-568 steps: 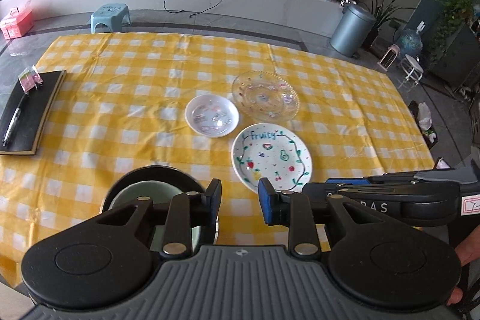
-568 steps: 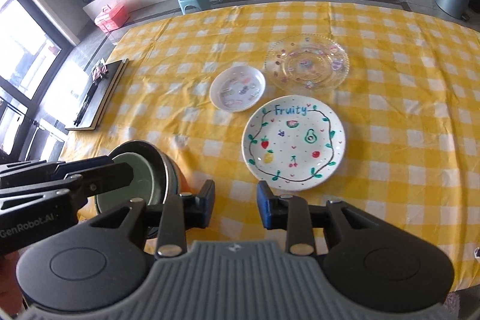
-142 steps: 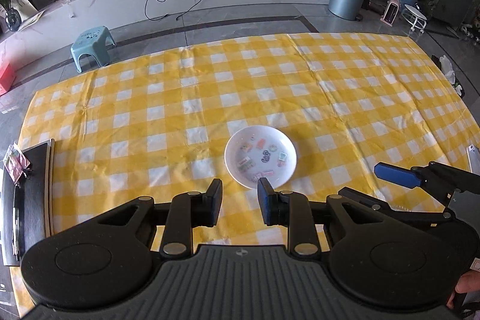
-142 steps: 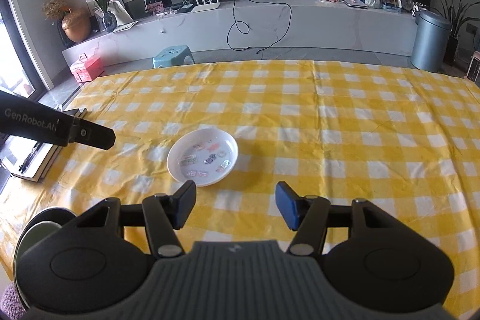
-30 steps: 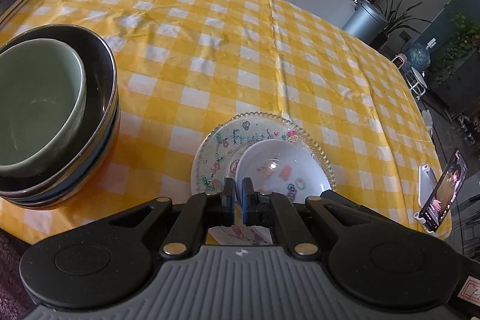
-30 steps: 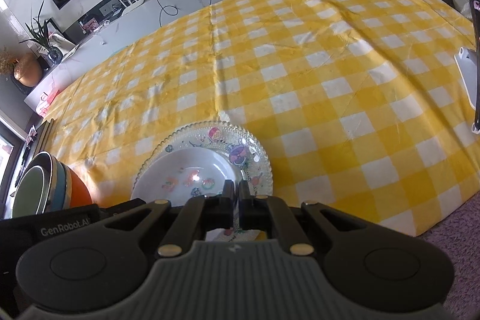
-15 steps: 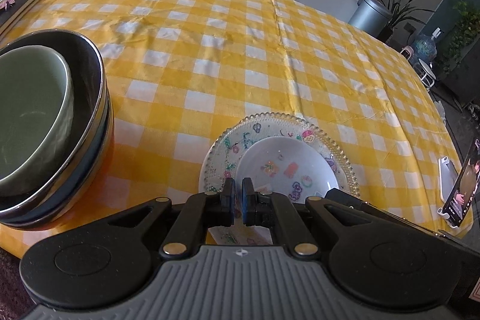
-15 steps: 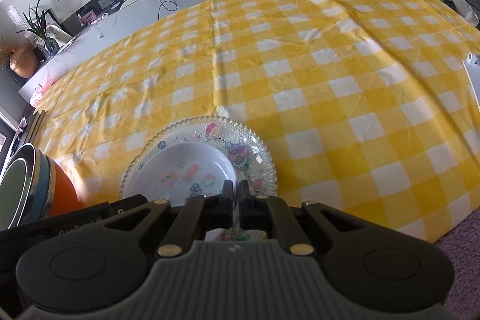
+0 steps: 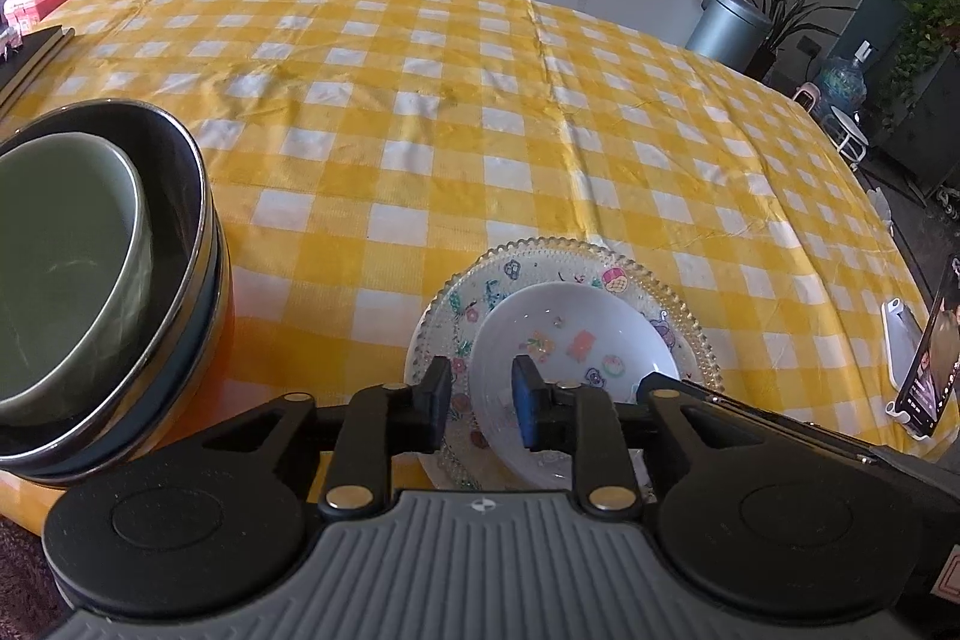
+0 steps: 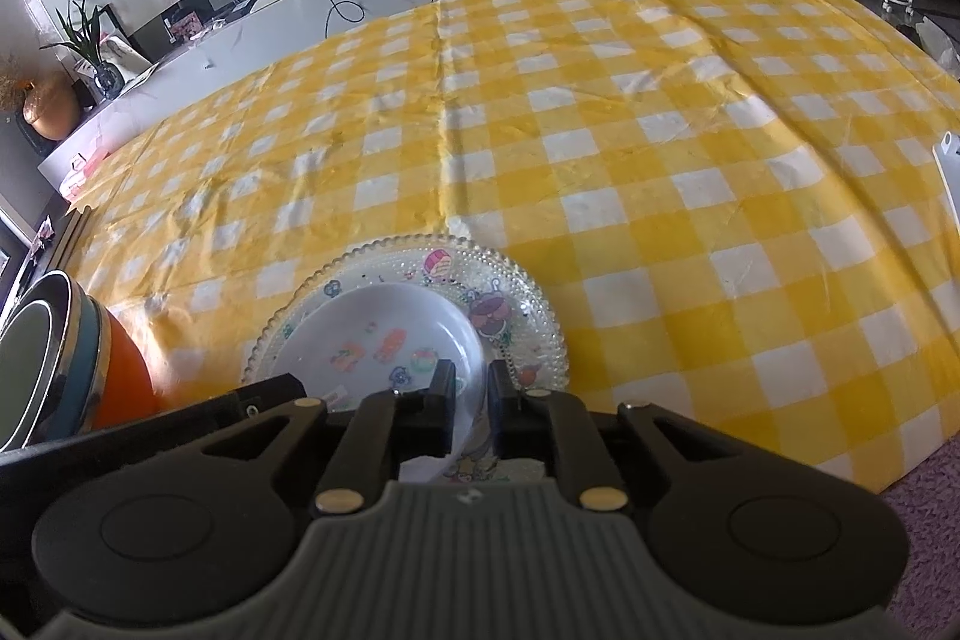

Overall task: Organize plates and bowls
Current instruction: 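Carry the sticker plate with both tools and lower it onto the glass plate, then open both tools to release the sticker plate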

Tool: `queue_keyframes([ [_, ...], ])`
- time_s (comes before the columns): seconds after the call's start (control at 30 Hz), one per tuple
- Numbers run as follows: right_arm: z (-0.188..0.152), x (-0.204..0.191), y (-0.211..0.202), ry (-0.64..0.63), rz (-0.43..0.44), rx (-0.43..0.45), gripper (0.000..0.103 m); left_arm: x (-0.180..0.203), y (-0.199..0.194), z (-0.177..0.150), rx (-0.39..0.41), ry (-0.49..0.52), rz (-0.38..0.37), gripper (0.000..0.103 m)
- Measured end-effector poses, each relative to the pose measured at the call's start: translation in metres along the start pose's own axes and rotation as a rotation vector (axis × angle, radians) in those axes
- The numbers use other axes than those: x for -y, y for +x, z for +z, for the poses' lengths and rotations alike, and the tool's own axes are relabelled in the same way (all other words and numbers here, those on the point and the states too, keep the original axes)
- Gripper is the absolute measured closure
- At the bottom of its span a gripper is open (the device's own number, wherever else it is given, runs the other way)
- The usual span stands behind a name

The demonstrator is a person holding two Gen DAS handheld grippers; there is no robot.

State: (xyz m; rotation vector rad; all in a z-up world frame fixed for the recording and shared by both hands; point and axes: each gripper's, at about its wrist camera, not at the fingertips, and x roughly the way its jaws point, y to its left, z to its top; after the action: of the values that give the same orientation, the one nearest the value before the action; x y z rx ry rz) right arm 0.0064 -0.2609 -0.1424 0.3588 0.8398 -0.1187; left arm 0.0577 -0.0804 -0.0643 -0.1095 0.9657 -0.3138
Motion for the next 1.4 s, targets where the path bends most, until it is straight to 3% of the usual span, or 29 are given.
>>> queue_keyframes([
  [0.23,0.001,0.001,0.0,0.013,0.021,-0.005,0.081,-0.004,-0.003,0.001,0.009,-0.018,-0.012,0.064],
  [0.4,0.004,0.007,-0.009,0.022,0.004,0.062,0.077,-0.004,-0.009,0.001,0.067,-0.009,0.021,0.05],
  [0.5,0.01,0.016,-0.011,0.053,-0.016,0.093,0.077,-0.008,-0.007,0.003,0.059,-0.026,0.026,0.049],
  [0.63,0.015,0.033,-0.006,0.104,-0.052,0.091,0.084,-0.01,-0.002,0.001,0.027,-0.037,0.024,0.049],
  [0.87,0.011,0.041,0.002,0.15,0.001,0.05,0.101,-0.015,0.001,-0.001,0.006,-0.059,0.025,0.049],
  [1.2,0.005,0.03,0.0,0.118,-0.013,0.026,0.102,-0.012,-0.01,0.0,0.023,-0.036,0.015,0.049],
  [1.4,0.006,0.02,-0.015,0.091,-0.024,0.07,0.095,-0.012,-0.026,0.002,0.048,-0.017,-0.004,0.049],
])
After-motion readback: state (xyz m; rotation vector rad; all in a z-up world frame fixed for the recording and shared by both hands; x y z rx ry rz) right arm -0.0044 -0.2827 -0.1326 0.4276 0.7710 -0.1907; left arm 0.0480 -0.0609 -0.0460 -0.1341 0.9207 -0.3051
